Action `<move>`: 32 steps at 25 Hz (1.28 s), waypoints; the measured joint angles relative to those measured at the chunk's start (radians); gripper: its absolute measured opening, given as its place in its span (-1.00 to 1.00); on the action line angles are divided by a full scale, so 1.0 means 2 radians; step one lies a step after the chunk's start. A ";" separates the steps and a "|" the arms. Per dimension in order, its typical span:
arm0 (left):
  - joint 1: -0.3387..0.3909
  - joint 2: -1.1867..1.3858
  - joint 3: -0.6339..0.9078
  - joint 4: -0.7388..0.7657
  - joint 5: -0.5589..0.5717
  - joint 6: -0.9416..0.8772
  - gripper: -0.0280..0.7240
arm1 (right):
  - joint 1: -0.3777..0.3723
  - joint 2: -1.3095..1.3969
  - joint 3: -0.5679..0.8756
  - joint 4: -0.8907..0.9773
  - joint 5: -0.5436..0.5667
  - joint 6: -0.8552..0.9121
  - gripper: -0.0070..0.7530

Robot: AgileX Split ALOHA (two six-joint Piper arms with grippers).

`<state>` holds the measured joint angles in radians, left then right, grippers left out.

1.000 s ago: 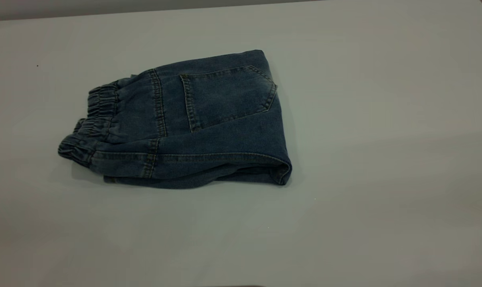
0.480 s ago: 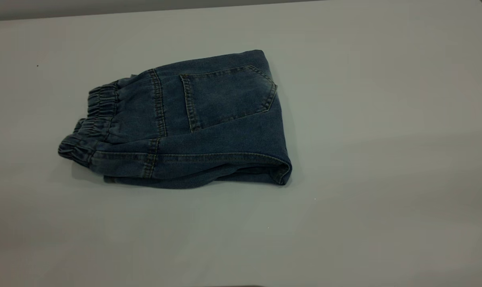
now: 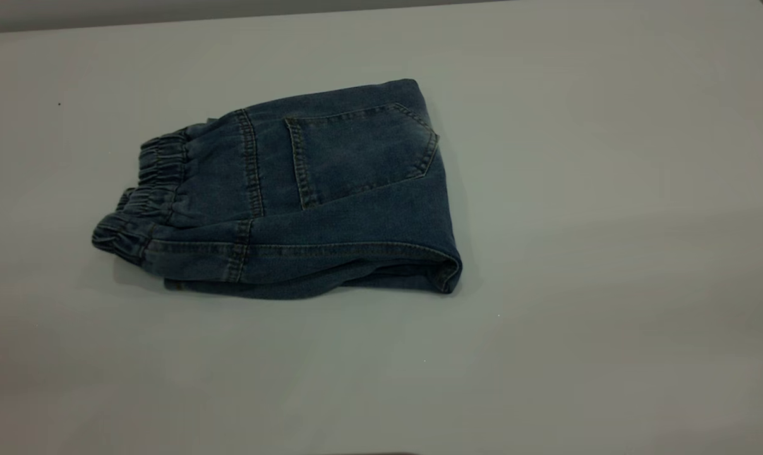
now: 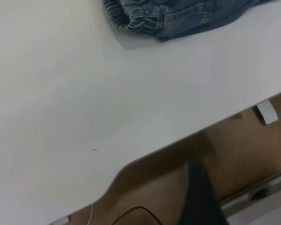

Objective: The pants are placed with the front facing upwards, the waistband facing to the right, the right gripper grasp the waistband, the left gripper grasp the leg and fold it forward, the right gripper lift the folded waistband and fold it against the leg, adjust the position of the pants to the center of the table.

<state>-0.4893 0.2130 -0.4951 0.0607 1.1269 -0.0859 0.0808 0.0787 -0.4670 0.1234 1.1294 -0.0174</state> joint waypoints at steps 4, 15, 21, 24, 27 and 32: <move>0.051 0.000 0.000 0.000 0.000 0.001 0.19 | -0.001 -0.040 0.000 0.001 0.001 0.000 0.32; 0.214 -0.003 0.000 0.000 -0.001 0.001 0.19 | -0.001 -0.044 0.000 0.004 0.001 0.000 0.32; 0.230 -0.063 0.000 0.000 -0.001 0.001 0.19 | -0.001 -0.044 0.000 0.004 0.001 0.000 0.32; 0.231 -0.108 0.000 0.000 0.001 0.001 0.19 | -0.001 -0.044 0.000 0.004 0.001 0.000 0.32; 0.231 -0.115 0.000 0.000 0.004 0.001 0.19 | -0.001 -0.044 0.000 0.004 0.001 0.000 0.32; 0.231 -0.115 0.000 0.000 0.004 0.001 0.19 | -0.001 -0.044 0.000 0.004 0.001 0.000 0.32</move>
<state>-0.0272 -0.0173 -0.4951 0.0600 1.1348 -0.0846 0.0787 -0.0099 -0.4670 0.1311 1.1323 -0.0165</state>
